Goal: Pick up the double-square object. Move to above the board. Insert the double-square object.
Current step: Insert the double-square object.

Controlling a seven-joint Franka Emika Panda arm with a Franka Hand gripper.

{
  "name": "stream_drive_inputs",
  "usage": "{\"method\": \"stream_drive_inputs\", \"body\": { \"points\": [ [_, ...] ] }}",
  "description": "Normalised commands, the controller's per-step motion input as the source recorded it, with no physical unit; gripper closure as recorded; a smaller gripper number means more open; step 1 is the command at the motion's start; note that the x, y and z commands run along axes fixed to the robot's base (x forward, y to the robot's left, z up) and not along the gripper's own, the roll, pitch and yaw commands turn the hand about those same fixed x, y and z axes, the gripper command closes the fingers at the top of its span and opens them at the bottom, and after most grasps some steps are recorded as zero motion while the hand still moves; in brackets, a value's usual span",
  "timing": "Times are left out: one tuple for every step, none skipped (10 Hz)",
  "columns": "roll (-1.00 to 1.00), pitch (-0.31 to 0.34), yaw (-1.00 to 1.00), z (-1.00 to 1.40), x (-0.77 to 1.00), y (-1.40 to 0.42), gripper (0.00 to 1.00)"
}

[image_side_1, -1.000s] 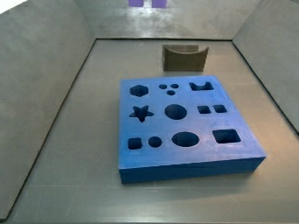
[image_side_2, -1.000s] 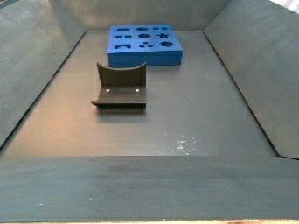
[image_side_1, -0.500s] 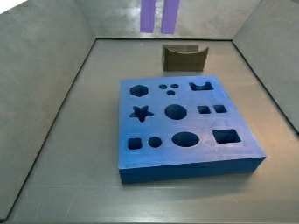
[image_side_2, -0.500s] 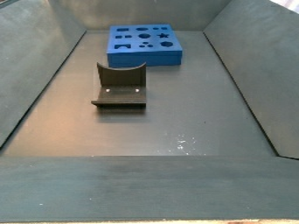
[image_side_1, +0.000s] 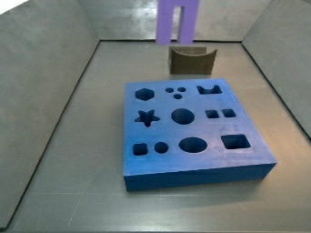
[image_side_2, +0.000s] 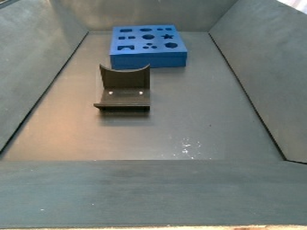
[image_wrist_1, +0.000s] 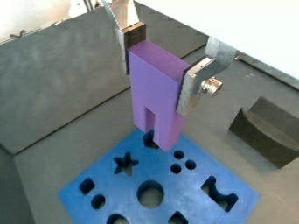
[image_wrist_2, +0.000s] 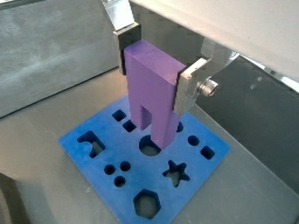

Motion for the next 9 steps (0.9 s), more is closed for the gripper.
{"method": "stream_drive_inputs", "body": {
  "points": [
    [0.69,0.131,0.01,-0.27,1.00,-0.26,1.00],
    [0.72,0.151,0.01,-0.29,1.00,-0.25,1.00],
    [0.58,0.131,0.01,-0.23,1.00,-0.19,1.00],
    [0.32,0.023,0.00,-0.16,1.00,-0.12,1.00],
    [0.20,0.000,0.05,-0.06,1.00,-0.01,1.00],
    [0.05,0.000,0.04,-0.14,1.00,-0.07,1.00],
    [0.01,0.006,0.04,-0.32,1.00,-0.13,1.00],
    [0.00,0.000,0.00,-0.32,1.00,-0.17,1.00],
    [0.00,0.000,0.00,-0.28,1.00,-0.16,1.00]
  ]
}}
